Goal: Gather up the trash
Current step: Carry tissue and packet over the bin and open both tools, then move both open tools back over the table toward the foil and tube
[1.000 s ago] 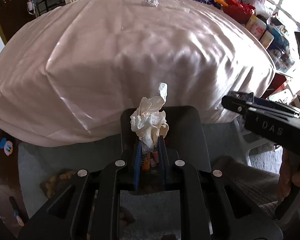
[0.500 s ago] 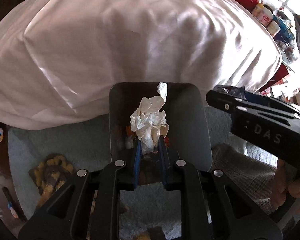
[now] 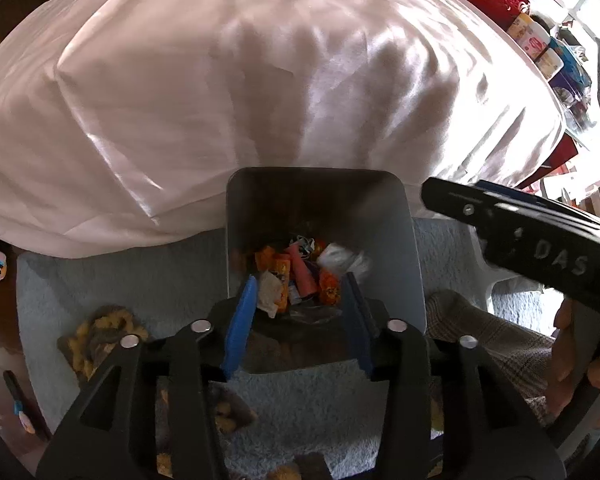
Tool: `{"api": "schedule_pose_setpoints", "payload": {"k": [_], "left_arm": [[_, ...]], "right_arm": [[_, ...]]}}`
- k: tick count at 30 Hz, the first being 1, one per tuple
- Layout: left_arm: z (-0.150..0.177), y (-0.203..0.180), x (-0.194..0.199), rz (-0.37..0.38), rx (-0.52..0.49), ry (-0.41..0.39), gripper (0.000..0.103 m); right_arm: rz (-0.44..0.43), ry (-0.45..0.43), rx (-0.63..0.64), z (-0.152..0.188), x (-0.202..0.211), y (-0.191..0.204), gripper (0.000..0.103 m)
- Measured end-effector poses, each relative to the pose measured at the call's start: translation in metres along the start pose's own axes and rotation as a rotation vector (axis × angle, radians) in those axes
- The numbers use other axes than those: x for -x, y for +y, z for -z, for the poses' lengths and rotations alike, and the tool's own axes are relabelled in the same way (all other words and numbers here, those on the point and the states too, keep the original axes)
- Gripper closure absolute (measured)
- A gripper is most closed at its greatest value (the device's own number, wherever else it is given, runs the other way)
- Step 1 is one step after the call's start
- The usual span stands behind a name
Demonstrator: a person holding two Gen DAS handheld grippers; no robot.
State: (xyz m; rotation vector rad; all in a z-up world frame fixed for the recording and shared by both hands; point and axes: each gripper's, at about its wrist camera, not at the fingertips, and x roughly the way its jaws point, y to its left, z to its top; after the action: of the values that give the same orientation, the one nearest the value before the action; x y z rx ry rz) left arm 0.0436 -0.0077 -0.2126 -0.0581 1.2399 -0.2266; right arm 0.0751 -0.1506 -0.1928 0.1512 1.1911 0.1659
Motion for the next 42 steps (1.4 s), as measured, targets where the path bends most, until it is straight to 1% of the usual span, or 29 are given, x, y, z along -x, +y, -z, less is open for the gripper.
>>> {"api": "schedule_pose_setpoints", "payload": {"k": [2,3,4,5,6,10,13,16,19,21,24,28,31,34,38,42], "left_arm": [[-0.001,0.002,0.003,-0.013,0.002,-0.010,0.046],[-0.003,0.003,0.004,-0.021,0.002,-0.017,0.042],[-0.003,0.004,0.006,-0.029,0.002,-0.024,0.032],[-0.003,0.005,0.008,-0.040,0.002,-0.031,0.025],[-0.004,0.005,0.009,-0.048,0.000,-0.035,0.024],[-0.005,0.001,0.012,-0.053,-0.008,-0.037,0.018],[-0.007,-0.001,0.018,-0.047,-0.010,-0.047,0.018],[-0.015,-0.002,0.034,-0.029,-0.004,-0.079,0.018],[-0.023,0.002,0.050,-0.034,0.014,-0.112,0.018],[-0.033,0.006,0.062,-0.053,0.033,-0.124,0.018],[-0.048,0.010,0.071,-0.062,0.032,-0.115,0.018],[-0.077,0.011,0.085,-0.130,-0.012,-0.142,0.018],[-0.100,0.011,0.088,-0.162,-0.041,-0.161,0.018],[-0.121,0.015,0.085,-0.164,-0.045,-0.162,0.018],[-0.152,0.022,0.076,-0.157,-0.038,-0.171,0.018],[-0.185,0.031,0.064,-0.161,-0.025,-0.188,0.018]], "right_arm": [[0.020,-0.019,-0.004,-0.002,0.005,-0.002,0.026],[0.031,-0.028,-0.005,-0.002,0.006,-0.004,0.021],[0.043,-0.040,-0.009,-0.002,0.008,-0.005,0.017],[0.048,-0.050,-0.014,-0.002,0.010,-0.006,0.016],[0.045,-0.056,-0.020,-0.003,0.012,-0.006,0.014],[0.039,-0.074,-0.029,-0.002,0.017,-0.010,0.013],[0.032,-0.094,-0.042,-0.004,0.023,-0.012,0.013],[0.029,-0.142,-0.060,-0.010,0.036,-0.018,0.013],[0.037,-0.193,-0.093,-0.020,0.051,-0.025,0.013],[0.027,-0.195,-0.116,-0.029,0.056,-0.031,0.013],[0.033,-0.186,-0.123,-0.048,0.063,-0.036,0.013],[0.082,-0.165,-0.074,-0.078,0.067,-0.035,0.013],[0.131,-0.181,-0.043,-0.099,0.068,-0.032,0.013],[0.141,-0.191,-0.051,-0.122,0.061,-0.036,0.012],[0.130,-0.192,-0.050,-0.151,0.042,-0.041,0.013],[0.186,-0.195,-0.006,-0.177,0.014,-0.046,0.013]]}}
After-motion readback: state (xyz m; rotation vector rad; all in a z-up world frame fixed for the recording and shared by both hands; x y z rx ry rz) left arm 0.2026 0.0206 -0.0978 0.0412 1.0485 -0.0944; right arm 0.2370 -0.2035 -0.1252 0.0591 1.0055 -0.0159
